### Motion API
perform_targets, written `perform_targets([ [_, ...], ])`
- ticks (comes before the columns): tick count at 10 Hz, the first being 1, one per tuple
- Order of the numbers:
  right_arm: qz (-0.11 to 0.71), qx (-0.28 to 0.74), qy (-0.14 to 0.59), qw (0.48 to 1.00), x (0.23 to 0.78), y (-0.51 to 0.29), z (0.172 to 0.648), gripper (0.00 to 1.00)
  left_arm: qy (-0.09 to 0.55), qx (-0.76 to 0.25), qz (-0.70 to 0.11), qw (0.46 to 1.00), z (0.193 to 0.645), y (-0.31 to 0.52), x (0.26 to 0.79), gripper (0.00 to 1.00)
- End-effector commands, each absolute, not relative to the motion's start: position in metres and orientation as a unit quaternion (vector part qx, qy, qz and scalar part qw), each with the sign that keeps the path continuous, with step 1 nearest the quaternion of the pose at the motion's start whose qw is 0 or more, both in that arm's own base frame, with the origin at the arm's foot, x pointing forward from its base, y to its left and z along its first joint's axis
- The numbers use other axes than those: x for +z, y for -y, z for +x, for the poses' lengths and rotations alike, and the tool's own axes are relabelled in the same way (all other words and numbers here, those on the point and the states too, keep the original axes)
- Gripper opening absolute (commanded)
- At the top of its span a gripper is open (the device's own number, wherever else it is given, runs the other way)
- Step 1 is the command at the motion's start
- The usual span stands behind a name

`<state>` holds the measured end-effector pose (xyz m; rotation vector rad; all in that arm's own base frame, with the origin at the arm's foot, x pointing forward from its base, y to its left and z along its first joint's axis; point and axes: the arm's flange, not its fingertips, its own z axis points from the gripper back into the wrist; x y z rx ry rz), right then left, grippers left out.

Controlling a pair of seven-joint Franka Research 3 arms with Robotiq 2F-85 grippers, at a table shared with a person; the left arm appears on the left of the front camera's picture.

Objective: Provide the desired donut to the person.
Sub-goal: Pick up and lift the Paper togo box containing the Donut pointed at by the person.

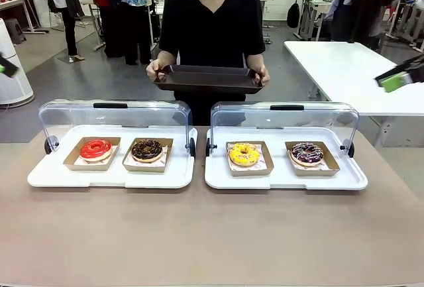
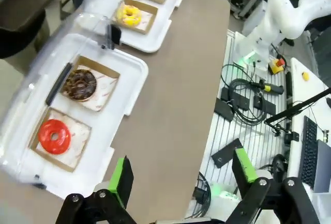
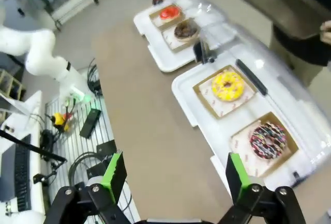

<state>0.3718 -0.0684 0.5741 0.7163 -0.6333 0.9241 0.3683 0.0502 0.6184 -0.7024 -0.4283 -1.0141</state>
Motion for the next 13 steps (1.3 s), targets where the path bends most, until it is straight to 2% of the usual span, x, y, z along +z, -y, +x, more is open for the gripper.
perform_targets([
  [1, 0.363, 0.411, 0.337, 0.765, 0.563, 0.111, 0.366, 1.00, 0.273, -0.484, -0.340, 0.759, 0.355, -0.087, 0.603, 1.00],
  [4, 0.396, 0.401, 0.371, 0.738, 0.543, 0.162, 0.351, 1.00, 0.359, -0.518, -0.327, 0.704, 0.335, -0.129, 0.591, 1.00],
  [6, 0.419, 0.421, 0.383, 0.708, 0.532, 0.180, 0.348, 1.00, 0.367, -0.537, -0.329, 0.684, 0.329, -0.114, 0.587, 1.00],
  [13, 0.371, 0.448, 0.403, 0.707, 0.540, 0.173, 0.335, 1.00, 0.386, -0.511, -0.330, 0.694, 0.335, -0.112, 0.598, 1.00],
])
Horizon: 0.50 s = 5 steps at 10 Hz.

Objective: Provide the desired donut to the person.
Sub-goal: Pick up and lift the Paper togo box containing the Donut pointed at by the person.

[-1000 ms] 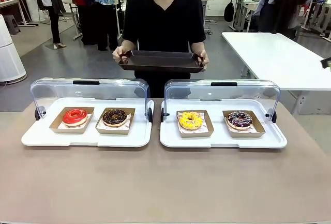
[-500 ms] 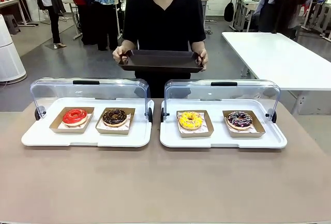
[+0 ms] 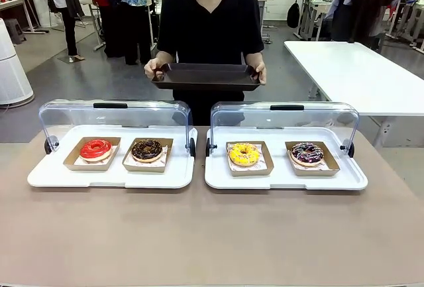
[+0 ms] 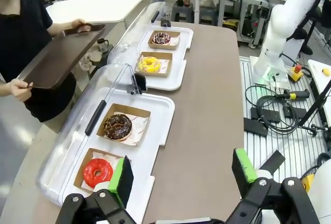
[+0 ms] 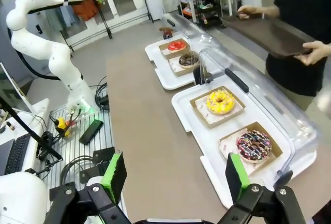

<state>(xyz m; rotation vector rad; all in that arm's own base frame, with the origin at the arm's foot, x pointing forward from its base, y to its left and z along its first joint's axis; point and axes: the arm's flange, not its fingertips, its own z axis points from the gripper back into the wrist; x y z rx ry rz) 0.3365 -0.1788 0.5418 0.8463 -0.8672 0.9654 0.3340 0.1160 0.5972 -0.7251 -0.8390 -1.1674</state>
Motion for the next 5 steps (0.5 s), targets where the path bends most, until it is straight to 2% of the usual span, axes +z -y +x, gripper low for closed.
perform_targets([
  [1, 0.387, 0.431, 0.390, 0.716, 0.5403, 0.1797, 0.3370, 1.00, 0.373, -0.526, -0.325, 0.692, 0.3345, -0.1143, 0.5966, 1.00],
  [5, 0.387, 0.431, 0.390, 0.716, 0.5403, 0.1797, 0.3370, 1.00, 0.373, -0.526, -0.325, 0.692, 0.3345, -0.1143, 0.5966, 1.00],
])
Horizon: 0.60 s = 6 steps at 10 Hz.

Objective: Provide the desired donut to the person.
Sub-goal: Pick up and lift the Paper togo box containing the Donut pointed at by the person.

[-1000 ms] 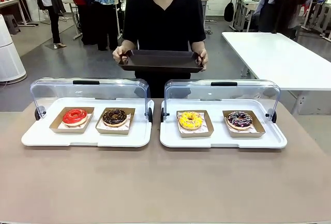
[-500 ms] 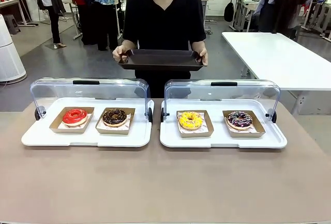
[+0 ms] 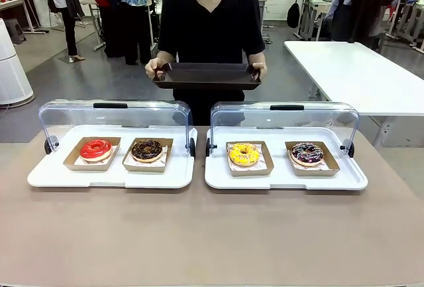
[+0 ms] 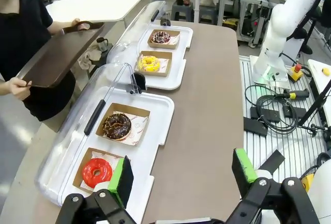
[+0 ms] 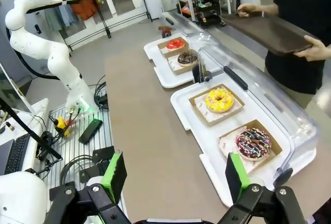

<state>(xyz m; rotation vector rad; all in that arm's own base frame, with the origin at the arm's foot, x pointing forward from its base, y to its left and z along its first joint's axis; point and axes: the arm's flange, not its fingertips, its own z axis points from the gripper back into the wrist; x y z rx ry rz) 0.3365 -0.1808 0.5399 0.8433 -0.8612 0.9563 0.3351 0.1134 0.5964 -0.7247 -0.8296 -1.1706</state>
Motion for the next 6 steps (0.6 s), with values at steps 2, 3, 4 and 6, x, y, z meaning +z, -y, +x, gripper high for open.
perform_targets([
  [2, 0.387, 0.431, 0.390, 0.716, 0.5403, 0.1797, 0.3370, 1.00, 0.373, -0.526, -0.325, 0.692, 0.3345, -0.1143, 0.5966, 1.00],
  [3, 0.387, 0.431, 0.390, 0.716, 0.5403, 0.1797, 0.3370, 1.00, 0.373, -0.526, -0.325, 0.692, 0.3345, -0.1143, 0.5966, 1.00],
  [4, 0.387, 0.431, 0.390, 0.716, 0.5403, 0.1797, 0.3370, 1.00, 0.373, -0.526, -0.325, 0.692, 0.3345, -0.1143, 0.5966, 1.00],
  [6, 0.387, 0.431, 0.390, 0.716, 0.5403, 0.1797, 0.3370, 1.00, 0.373, -0.526, -0.325, 0.692, 0.3345, -0.1143, 0.5966, 1.00],
])
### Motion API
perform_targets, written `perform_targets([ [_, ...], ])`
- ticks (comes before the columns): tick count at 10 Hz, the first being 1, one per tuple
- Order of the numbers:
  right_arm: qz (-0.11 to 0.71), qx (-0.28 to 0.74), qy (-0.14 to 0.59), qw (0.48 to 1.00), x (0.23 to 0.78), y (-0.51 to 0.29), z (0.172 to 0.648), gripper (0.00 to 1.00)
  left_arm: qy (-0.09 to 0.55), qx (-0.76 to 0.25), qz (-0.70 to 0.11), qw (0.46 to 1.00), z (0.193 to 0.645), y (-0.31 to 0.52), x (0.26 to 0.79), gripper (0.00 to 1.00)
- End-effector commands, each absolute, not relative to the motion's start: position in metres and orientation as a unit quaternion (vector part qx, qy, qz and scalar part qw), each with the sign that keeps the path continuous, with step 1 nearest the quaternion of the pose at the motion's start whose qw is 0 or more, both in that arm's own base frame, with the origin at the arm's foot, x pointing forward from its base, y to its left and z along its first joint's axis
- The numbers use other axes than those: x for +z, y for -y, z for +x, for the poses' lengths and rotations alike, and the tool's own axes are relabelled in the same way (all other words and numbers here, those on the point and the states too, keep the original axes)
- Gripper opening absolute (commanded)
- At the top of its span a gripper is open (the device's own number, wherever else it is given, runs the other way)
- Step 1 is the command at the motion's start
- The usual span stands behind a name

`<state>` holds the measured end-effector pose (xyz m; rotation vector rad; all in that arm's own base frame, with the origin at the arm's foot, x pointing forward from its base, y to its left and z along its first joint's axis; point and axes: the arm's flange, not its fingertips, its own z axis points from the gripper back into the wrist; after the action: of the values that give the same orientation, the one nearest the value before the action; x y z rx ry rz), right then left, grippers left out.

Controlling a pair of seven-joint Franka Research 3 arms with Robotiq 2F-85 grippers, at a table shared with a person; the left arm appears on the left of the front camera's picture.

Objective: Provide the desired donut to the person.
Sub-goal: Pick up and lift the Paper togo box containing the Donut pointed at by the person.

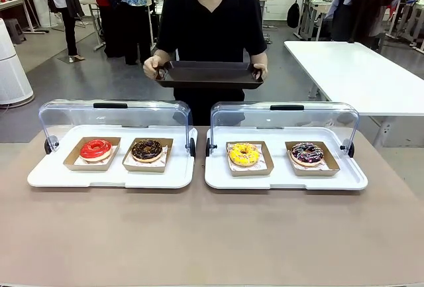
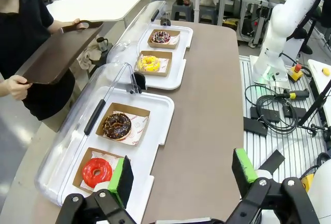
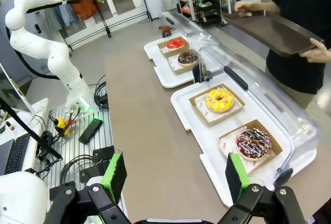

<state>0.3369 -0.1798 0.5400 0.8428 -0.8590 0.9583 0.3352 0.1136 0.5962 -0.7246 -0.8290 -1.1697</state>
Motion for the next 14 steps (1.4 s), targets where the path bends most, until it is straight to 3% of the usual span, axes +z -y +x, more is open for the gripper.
perform_targets([
  [1, 0.387, 0.431, 0.390, 0.716, 0.5403, 0.1797, 0.3370, 1.00, 0.373, -0.526, -0.325, 0.692, 0.3345, -0.1143, 0.5966, 1.00],
  [14, 0.387, 0.431, 0.390, 0.716, 0.5403, 0.1797, 0.3370, 1.00, 0.373, -0.526, -0.325, 0.692, 0.3345, -0.1143, 0.5966, 1.00],
])
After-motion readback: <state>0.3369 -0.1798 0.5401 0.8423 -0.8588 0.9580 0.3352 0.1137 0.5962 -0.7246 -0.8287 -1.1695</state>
